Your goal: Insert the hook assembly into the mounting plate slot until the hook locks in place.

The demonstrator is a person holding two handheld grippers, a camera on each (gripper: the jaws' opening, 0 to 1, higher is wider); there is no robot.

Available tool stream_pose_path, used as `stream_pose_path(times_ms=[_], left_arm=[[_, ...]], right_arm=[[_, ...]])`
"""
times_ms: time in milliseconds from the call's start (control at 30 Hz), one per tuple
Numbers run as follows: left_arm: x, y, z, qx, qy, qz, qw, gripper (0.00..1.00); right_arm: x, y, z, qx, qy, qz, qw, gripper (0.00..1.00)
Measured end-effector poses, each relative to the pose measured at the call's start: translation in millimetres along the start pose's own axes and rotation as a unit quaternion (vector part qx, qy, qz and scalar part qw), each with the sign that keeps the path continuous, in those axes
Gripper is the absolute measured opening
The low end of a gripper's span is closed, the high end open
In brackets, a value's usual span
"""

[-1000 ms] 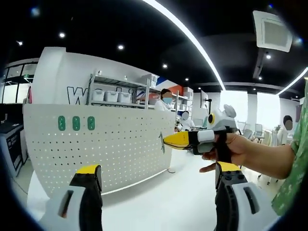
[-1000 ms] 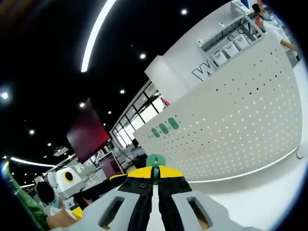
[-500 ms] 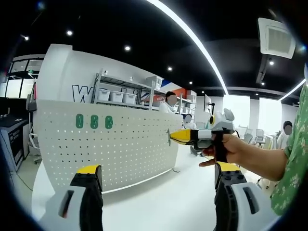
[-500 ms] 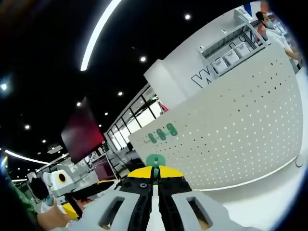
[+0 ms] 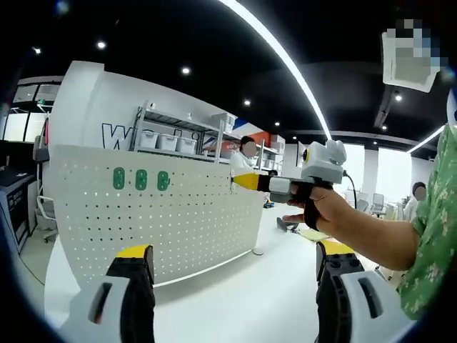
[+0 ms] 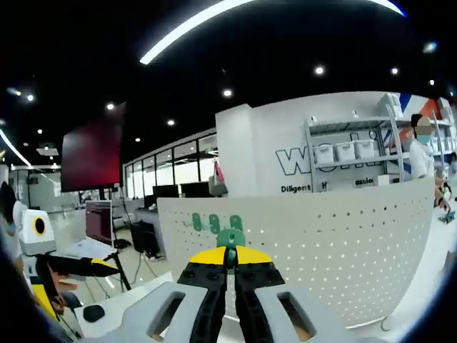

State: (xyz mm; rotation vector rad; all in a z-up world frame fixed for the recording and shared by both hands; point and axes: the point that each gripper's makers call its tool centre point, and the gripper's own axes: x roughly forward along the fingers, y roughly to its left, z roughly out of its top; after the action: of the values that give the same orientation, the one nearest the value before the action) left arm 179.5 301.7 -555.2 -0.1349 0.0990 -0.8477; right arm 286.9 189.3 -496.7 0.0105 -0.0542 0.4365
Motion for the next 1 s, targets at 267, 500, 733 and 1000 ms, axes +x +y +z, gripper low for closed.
stream_pose_path(times_ms=[267, 500, 733, 1000], left_arm=[[1.3, -0.5, 0.1, 0.004, 0.005, -0.014, 0.9999, 0.95], [2.0, 0.6, 2.0, 0.001, 0.001, -0.025, 0.9997, 0.95], [3.2, 3.6, 4.6, -0.007, -0.008, -0.032, 0.9994, 0.94], [7.3, 5.5, -3.1, -0.012, -0.002, -0.036, 0.9993, 0.93]], right_arm=[[16.4, -0.8, 9.9, -0.073, -0.016, -0.045, 0.9962, 0.01], [38.9, -9.3, 15.9, -0.092, -0.035, -0.075, 0.9924, 0.01], [60.7, -16.1, 14.0, -0.097, -0.049, -0.095, 0.9894, 0.01], [82.5, -30.3, 4.9, -0.104, -0.058, -0.116, 0.9861, 0.01]])
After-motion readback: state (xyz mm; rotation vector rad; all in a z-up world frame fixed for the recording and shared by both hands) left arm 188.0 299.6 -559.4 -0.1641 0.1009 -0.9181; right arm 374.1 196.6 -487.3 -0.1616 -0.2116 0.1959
